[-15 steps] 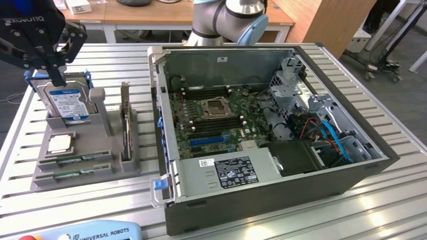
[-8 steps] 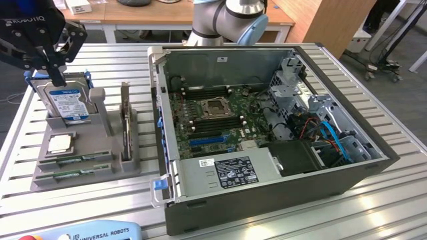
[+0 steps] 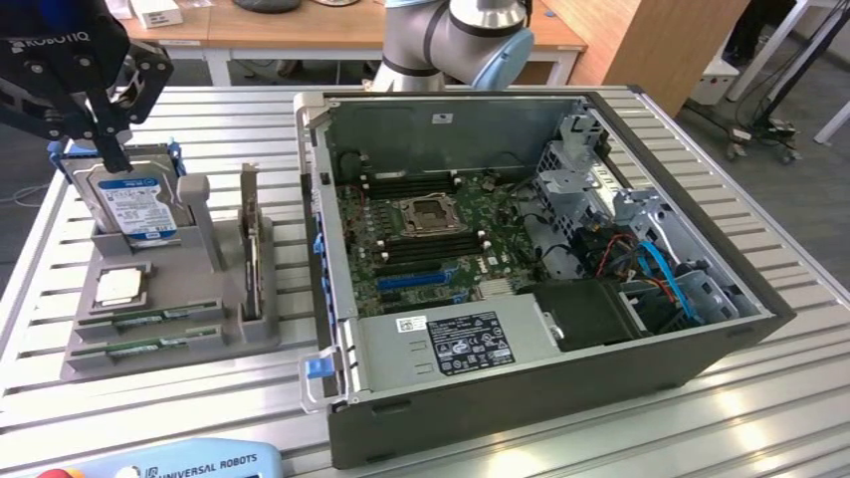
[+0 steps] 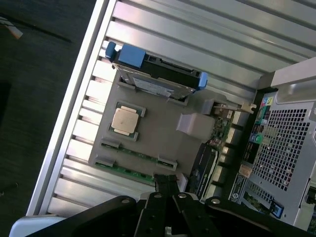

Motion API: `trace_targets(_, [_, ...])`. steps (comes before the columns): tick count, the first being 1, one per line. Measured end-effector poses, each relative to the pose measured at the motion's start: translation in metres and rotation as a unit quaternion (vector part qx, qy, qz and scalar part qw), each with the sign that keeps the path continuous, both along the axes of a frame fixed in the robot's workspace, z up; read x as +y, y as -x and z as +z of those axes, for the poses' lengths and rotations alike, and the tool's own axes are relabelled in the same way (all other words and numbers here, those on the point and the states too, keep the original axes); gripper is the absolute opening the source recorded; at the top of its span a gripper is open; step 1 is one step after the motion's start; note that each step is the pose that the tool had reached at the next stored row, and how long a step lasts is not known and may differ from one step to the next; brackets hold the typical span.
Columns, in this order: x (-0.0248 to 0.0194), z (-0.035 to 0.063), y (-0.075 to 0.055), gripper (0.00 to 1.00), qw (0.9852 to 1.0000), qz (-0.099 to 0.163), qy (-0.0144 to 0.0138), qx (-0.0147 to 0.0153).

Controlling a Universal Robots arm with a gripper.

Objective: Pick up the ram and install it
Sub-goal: 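Pick up the ram and move it above insertion slot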

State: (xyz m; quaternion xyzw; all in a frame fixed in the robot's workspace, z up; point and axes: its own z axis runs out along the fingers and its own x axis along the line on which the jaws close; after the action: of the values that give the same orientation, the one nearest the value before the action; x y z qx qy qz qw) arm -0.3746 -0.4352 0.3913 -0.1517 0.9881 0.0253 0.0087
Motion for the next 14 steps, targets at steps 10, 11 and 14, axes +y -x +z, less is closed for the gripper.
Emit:
trace_targets(10, [0.0000, 0.0000, 0.0001, 0.10, 1.0000, 0.003, 0.0000, 0.0000])
trace_targets(11, [0.0000, 0.0000, 0.0001, 0.10, 1.0000, 0.003, 0.0000, 0.0000])
trace_targets(14, [-0.0001, 0.0000, 0.0001, 0.10, 1.0000, 0.004, 0.0000, 0.0000])
